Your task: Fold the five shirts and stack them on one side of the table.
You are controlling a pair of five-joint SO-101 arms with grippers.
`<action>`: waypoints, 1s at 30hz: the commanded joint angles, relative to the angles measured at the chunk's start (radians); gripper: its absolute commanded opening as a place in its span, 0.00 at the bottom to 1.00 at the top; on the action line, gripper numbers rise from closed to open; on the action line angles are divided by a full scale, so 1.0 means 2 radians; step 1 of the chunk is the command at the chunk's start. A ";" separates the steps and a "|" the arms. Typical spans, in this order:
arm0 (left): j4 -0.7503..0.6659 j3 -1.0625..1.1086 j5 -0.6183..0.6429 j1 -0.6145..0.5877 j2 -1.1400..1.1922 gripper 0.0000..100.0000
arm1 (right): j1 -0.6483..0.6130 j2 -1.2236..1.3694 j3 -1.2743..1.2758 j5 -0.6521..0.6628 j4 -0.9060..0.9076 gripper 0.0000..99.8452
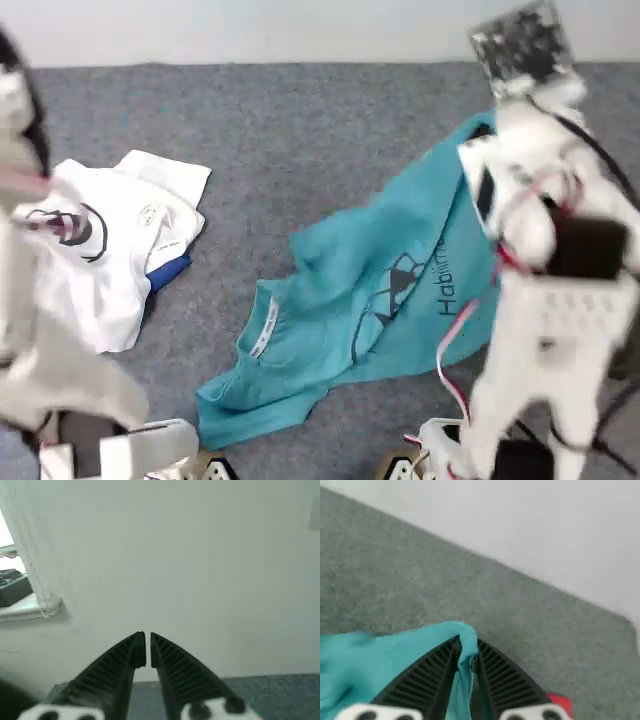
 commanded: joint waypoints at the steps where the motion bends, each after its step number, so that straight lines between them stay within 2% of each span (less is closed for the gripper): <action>1: 0.002 -0.004 0.005 0.016 0.036 0.01 | -0.002 0.040 0.021 0.003 -0.043 0.01; 5: 0.041 -0.003 0.005 0.051 0.094 0.01 | 0.000 0.065 0.051 0.004 -0.043 0.01; 9: 0.085 0.026 0.006 0.089 0.204 0.02 | 0.000 0.053 0.082 0.004 -0.040 0.01; 15: 0.081 0.043 0.004 0.189 0.372 0.03 | 0.001 0.019 0.159 0.005 -0.023 0.01; 19: 0.051 0.002 0.004 0.239 0.474 0.12 | 0.017 -0.011 0.227 0.005 -0.036 0.01; 22: 0.051 -0.033 0.004 0.259 0.547 0.15 | 0.037 -0.036 0.269 0.006 -0.055 0.01; 25: 0.048 -0.069 0.004 0.258 0.606 0.16 | 0.046 -0.057 0.302 0.028 -0.064 0.01; 30: 0.051 -0.136 0.004 0.265 0.674 0.16 | 0.046 -0.078 0.333 0.030 -0.064 0.01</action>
